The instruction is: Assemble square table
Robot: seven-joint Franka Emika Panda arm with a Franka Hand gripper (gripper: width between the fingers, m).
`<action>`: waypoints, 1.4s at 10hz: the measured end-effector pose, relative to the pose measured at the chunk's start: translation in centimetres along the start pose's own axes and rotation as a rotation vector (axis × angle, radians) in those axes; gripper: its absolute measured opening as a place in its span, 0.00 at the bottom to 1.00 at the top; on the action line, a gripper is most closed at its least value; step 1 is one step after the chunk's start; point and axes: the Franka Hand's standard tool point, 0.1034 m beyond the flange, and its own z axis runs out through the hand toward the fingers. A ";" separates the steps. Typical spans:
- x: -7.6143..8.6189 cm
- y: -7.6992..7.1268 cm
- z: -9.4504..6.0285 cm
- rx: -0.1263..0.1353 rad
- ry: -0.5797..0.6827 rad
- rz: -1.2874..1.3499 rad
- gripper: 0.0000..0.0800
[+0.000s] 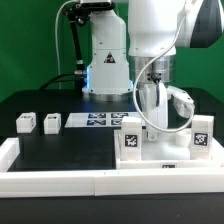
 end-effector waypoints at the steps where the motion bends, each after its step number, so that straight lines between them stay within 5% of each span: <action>1: 0.0 0.0 0.0 0.002 0.001 -0.001 0.07; 5: 0.3 -0.1 -0.1 0.006 0.002 -0.030 0.07; 11: 5.3 -0.7 -0.7 0.013 0.016 -0.274 0.08; 14: 5.0 -0.6 -0.6 0.011 0.016 -0.308 0.08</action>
Offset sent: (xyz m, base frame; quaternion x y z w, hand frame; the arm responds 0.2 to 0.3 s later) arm 0.0000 0.0000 0.0000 0.0000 0.0000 0.0000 1.0000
